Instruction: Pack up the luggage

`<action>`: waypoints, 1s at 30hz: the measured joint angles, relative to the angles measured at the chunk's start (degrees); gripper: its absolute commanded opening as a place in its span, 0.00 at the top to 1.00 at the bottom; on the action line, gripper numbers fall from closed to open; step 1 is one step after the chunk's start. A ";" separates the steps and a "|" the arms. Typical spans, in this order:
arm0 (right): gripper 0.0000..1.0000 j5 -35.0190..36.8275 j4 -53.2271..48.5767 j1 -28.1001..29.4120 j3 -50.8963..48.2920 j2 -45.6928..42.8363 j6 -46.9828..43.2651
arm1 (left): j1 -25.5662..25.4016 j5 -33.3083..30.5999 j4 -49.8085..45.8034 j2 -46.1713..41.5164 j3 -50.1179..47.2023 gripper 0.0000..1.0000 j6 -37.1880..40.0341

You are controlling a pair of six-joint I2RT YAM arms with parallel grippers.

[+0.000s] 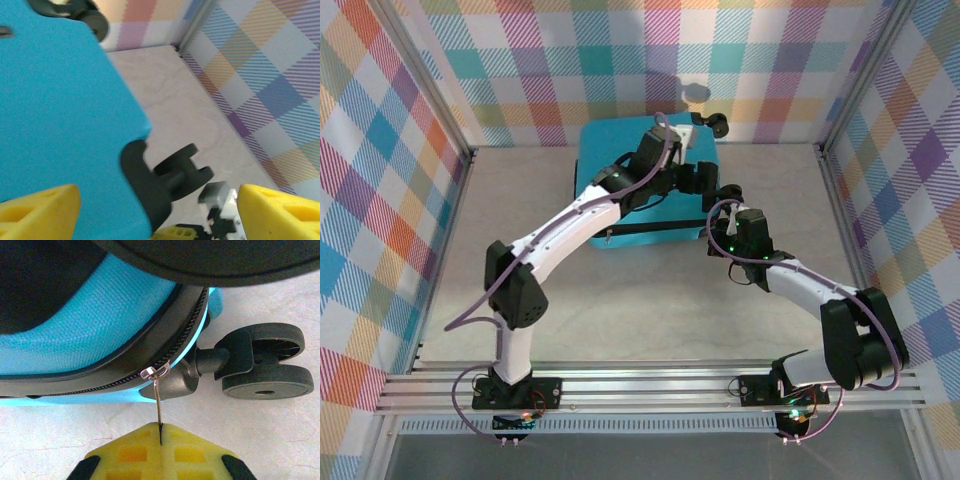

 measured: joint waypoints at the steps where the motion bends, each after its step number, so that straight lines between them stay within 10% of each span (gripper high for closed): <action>1: 1.00 -0.11 0.00 0.00 -0.09 -0.11 0.00 | -0.35 1.16 0.07 1.27 1.33 0.18 0.00; 30: 1.00 -1.46 -0.98 -0.22 -0.42 -1.77 0.15 | -2.19 18.93 18.03 24.68 20.46 0.15 -11.91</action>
